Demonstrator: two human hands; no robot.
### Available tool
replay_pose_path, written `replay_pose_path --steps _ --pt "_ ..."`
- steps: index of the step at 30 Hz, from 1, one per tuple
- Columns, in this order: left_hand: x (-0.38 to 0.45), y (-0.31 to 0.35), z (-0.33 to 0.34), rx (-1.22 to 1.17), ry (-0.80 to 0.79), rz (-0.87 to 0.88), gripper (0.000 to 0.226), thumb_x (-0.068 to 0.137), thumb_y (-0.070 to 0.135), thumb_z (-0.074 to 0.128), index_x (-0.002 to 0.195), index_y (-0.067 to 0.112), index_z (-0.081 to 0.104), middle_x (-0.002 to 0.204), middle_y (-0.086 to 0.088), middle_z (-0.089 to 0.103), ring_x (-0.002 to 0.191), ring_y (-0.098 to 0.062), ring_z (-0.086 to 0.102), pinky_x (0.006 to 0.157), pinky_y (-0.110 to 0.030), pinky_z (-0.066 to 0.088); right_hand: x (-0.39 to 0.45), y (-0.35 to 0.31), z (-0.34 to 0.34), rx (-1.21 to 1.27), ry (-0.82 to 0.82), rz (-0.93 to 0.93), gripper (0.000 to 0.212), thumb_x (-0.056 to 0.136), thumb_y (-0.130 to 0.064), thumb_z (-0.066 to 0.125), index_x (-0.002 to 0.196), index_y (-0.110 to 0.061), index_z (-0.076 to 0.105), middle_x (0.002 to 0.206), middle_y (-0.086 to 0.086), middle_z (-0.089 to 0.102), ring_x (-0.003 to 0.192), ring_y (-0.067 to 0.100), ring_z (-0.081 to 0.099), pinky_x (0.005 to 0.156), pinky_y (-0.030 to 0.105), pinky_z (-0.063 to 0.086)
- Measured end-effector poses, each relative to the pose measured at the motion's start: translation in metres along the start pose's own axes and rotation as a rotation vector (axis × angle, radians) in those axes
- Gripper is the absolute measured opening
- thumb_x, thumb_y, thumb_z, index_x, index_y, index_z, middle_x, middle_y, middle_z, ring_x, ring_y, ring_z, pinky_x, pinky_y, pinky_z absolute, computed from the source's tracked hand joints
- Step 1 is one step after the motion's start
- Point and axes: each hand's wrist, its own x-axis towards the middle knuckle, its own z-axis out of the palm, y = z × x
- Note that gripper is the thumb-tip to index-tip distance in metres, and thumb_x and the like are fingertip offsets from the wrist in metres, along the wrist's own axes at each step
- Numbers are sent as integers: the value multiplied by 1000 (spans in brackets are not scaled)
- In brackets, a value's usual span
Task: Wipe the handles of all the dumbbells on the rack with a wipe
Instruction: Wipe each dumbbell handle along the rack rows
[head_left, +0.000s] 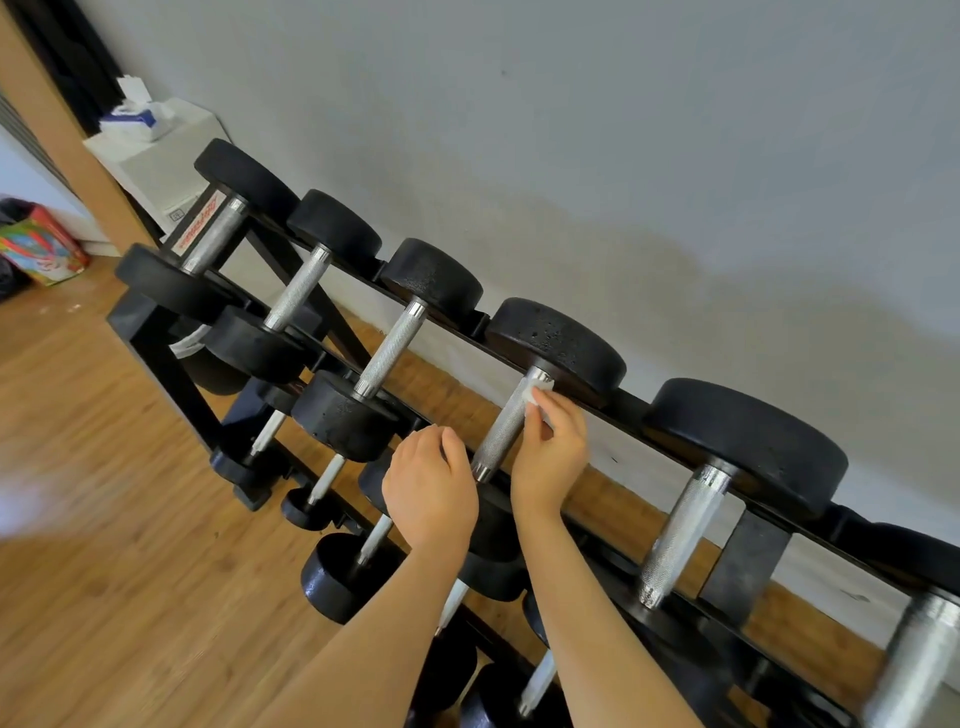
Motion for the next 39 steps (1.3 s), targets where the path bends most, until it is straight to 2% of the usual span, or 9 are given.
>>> replay_pose_path --steps 7,12,16,22,29,32,35,39 --pt "2 -2 2 13 -10 -11 42 96 39 24 83 23 61 87 6 62 86 -16 58 82 -46 52 11 -3 1 0 42 36 23 92 -11 61 113 -9 70 113 5 62 86 -2 59 76 13 51" --pt "2 -2 3 2 -4 -16 45 97 37 26 97 23 69 97 8 66 94 -12 60 86 -43 52 4 -3 0 -65 -23 -2 23 92 -9 60 113 -9 70 113 7 61 89 7 60 78 20 54" --pt "2 0 2 -3 -7 -14 42 98 35 29 95 22 69 97 7 66 93 -12 60 86 -43 52 1 -4 -2 -76 -41 -5 23 93 -8 59 114 -10 69 114 7 61 93 12 61 78 15 50" --pt "2 0 2 -5 -8 -21 46 97 37 27 96 22 70 99 7 68 94 -12 60 87 -43 52 8 -6 4 -113 -4 -32 23 93 -7 58 113 -8 70 113 9 60 92 13 60 76 18 52" --pt "0 1 -1 2 -20 -16 38 100 32 33 102 21 69 104 6 67 103 -13 58 94 -44 47 4 -6 -3 -170 -85 -115 24 93 -9 58 114 -10 69 111 8 58 95 15 58 77 24 54" --pt "0 1 -1 -1 -15 -14 35 100 30 36 101 21 69 103 6 66 103 -13 58 94 -44 47 12 -4 -3 -183 -97 -123 27 94 -13 55 118 -11 67 112 9 57 96 16 58 76 19 50" --pt "0 3 -2 -11 -7 -15 37 99 32 34 98 21 69 100 7 67 100 -13 59 91 -44 49 4 -2 -5 -245 -150 -188 33 94 -25 49 119 -13 66 114 7 56 100 17 57 77 20 52" --pt "0 3 -3 -21 -5 -17 38 98 33 33 93 21 69 95 6 66 94 -14 59 88 -42 49 -4 -1 -11 -226 -217 -149 29 94 -24 54 116 -11 67 109 -6 51 100 12 55 75 2 42"
